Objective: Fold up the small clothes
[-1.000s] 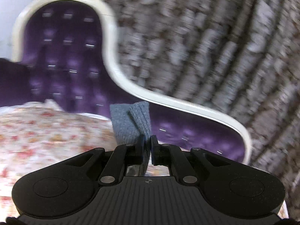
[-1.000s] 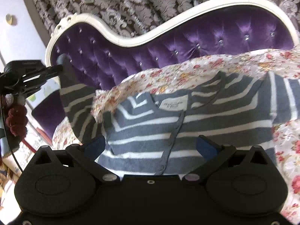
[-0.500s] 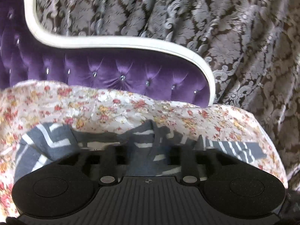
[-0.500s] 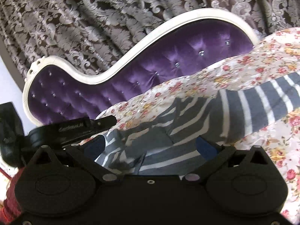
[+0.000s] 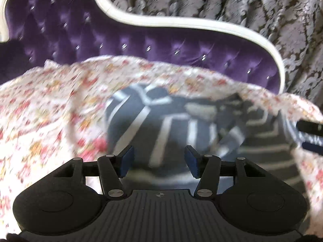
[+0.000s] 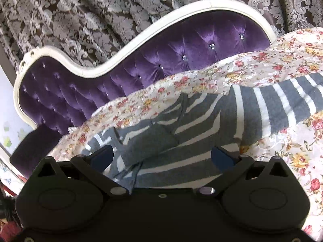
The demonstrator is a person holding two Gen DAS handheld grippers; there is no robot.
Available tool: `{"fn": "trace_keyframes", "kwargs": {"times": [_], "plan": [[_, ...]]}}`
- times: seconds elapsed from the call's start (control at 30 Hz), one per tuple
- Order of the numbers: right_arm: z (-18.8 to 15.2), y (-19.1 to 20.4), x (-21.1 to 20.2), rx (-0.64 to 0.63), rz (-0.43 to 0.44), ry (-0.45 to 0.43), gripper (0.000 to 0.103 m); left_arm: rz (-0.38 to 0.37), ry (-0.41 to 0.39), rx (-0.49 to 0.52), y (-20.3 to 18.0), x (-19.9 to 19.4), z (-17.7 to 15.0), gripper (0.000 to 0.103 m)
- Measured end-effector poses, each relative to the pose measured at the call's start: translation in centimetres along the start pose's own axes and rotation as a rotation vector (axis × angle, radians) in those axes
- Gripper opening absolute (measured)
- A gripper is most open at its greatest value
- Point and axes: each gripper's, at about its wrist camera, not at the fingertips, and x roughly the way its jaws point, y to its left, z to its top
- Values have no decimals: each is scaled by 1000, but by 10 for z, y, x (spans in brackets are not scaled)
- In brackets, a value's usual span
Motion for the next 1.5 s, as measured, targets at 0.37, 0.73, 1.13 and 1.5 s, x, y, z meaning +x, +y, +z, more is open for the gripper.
{"fn": "trace_keyframes", "kwargs": {"times": [0.37, 0.73, 1.13, 1.5], "plan": [[-13, 8, 21, -72, 66, 8, 102, -5, 41, 16, 25, 7, -30, 58], [5, 2, 68, 21, 90, 91, 102, -47, 87, 44, 23, 14, -30, 86], [26, 7, 108, 7, 2, 214, 31, -78, 110, -25, 33, 13, -23, 87], [34, 12, 29, -159, -79, 55, 10, -78, 107, -23, 34, 12, -24, 87]]}}
